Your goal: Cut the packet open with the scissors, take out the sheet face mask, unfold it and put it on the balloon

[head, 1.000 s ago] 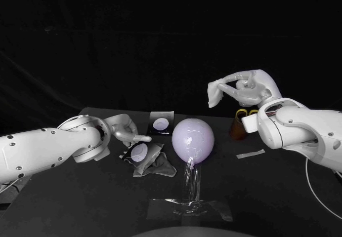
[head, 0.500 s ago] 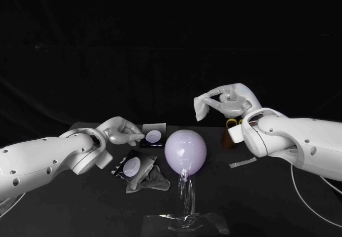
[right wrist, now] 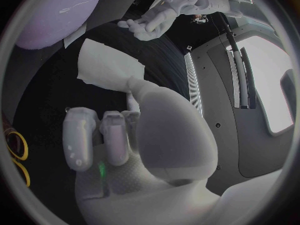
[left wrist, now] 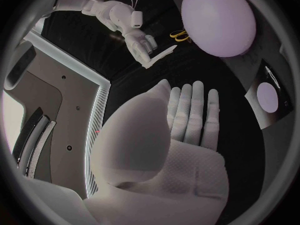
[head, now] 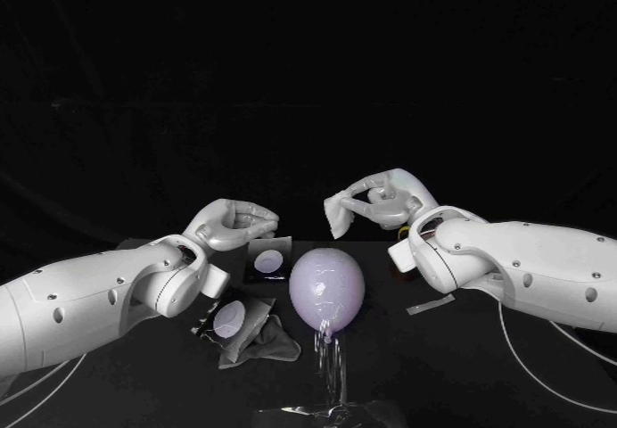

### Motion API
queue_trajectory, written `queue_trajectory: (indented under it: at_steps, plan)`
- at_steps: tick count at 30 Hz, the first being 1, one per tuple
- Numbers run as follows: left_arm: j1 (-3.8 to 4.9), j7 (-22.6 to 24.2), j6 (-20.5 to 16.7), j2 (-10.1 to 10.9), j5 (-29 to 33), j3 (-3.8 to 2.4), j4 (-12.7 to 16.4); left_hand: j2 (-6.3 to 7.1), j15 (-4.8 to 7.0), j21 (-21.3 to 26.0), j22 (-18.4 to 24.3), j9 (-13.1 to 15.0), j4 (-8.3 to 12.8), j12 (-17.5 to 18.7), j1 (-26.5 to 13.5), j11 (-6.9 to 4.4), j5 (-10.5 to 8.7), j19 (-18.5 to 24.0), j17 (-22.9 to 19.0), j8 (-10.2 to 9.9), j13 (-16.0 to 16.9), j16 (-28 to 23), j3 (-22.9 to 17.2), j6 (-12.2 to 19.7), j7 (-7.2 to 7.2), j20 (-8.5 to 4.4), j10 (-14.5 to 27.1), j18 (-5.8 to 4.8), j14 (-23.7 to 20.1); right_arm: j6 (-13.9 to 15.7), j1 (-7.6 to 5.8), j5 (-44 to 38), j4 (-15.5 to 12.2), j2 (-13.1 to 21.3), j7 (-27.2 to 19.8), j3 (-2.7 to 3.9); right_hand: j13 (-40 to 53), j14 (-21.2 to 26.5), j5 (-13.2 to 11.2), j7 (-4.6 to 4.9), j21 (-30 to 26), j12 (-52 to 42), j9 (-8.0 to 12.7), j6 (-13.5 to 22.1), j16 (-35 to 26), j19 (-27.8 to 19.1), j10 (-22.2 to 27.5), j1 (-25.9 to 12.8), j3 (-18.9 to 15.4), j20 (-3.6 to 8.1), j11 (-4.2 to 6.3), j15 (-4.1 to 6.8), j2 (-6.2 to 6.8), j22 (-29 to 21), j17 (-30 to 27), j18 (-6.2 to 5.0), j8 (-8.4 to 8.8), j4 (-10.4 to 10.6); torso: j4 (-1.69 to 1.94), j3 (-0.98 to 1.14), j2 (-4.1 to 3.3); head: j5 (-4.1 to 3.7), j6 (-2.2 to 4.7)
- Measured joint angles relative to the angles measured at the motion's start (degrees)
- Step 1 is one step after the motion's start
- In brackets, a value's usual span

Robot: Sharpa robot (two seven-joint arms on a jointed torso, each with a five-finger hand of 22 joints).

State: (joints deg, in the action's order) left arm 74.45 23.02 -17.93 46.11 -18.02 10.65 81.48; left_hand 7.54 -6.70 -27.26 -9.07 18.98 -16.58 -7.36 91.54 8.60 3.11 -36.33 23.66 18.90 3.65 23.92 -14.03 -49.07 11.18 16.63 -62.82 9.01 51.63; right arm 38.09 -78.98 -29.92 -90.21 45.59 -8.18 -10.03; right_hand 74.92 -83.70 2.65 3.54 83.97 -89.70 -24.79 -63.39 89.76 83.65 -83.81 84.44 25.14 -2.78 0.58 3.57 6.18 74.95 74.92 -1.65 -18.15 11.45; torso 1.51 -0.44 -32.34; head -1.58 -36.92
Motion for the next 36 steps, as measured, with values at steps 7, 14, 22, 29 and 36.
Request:
queue_trajectory:
  at_steps: [7,14,22,29,36]
  plan:
    - [0.01,3.6,1.47,-1.84,3.22,-1.31,-0.82,1.29,-1.23,2.75,1.62,-1.18,0.39,1.6,-0.91,0.73,0.0,1.03,-1.84,-1.28,0.0,-4.18,-0.7,0.61,-0.02,0.06,1.31,-1.61,-2.03,-0.88,-0.02,-1.29,0.48,-1.06,1.82,0.01,-0.01,0.0,-0.02,0.01,0.0,0.01,-0.05,0.02,-0.03,0.0,0.0,0.0,0.09,0.0,0.0,0.0,0.0,-0.01,0.03,0.0,0.11,-0.09,0.09,0.02,0.02,-0.36,0.3]
    - [0.01,4.91,2.97,-3.9,4.52,-1.72,-1.6,2.68,-2.33,4.25,2.6,-1.88,0.47,2.78,-2.22,1.76,-0.16,1.43,-3.26,-2.4,0.0,-7.16,0.08,1.48,0.27,0.05,2.75,-1.97,-4.34,-1.31,-0.03,-1.94,0.69,-1.94,2.56,0.01,0.02,0.0,-0.03,0.03,-0.01,-0.11,-0.07,0.06,0.04,-0.05,0.0,0.0,0.16,-0.05,0.0,0.0,0.0,-0.05,0.03,0.0,0.16,-0.16,0.09,0.02,0.02,-0.51,0.44]
    - [0.01,5.07,4.58,-5.22,4.78,-1.84,-1.92,3.2,-2.74,5.14,3.27,-2.37,0.7,3.37,-2.75,2.17,-0.16,1.43,-4.13,-3.4,0.01,-8.62,1.71,3.04,0.61,0.05,4.35,-2.84,-4.75,-1.47,-0.03,-2.22,1.04,-2.73,2.7,0.01,0.04,0.0,-0.14,-0.02,-0.01,-0.1,-0.05,0.18,0.04,0.12,0.09,-0.01,0.16,0.12,-0.09,0.0,0.01,-0.03,-0.02,0.0,-0.02,-0.16,0.07,0.02,-0.02,-0.69,0.34]
    - [0.01,4.97,5.34,-5.96,4.64,-1.89,-2.05,3.42,-2.73,5.59,3.52,-2.44,0.6,3.37,-2.97,2.25,-0.16,1.42,-4.36,-3.4,0.01,-8.99,2.43,3.04,0.6,0.05,4.47,-2.84,-4.74,-1.52,-0.04,-2.26,1.17,-3.11,2.69,0.01,0.03,0.0,-0.14,0.0,-0.01,-0.09,-0.04,0.21,0.01,0.12,0.09,-0.01,0.16,0.12,-0.09,0.0,0.01,-0.01,-0.02,0.0,-0.02,-0.16,0.07,0.03,-0.01,-0.86,0.18]
    - [0.0,4.66,5.42,-7.08,4.42,-1.92,-2.85,3.64,-2.73,5.84,3.75,-2.56,0.53,3.37,-3.19,2.38,-0.15,1.28,-4.74,-3.51,0.01,-9.6,3.8,3.04,0.6,-0.05,4.75,-2.85,-4.75,-1.53,-0.04,-2.26,0.82,-3.24,2.5,0.02,0.0,-0.13,-0.22,0.05,-0.02,0.01,-0.05,0.29,-0.01,0.11,0.1,-0.01,0.15,0.11,-0.09,0.13,0.01,0.0,-0.01,0.0,-0.01,-0.15,0.07,0.02,0.0,-1.02,0.03]
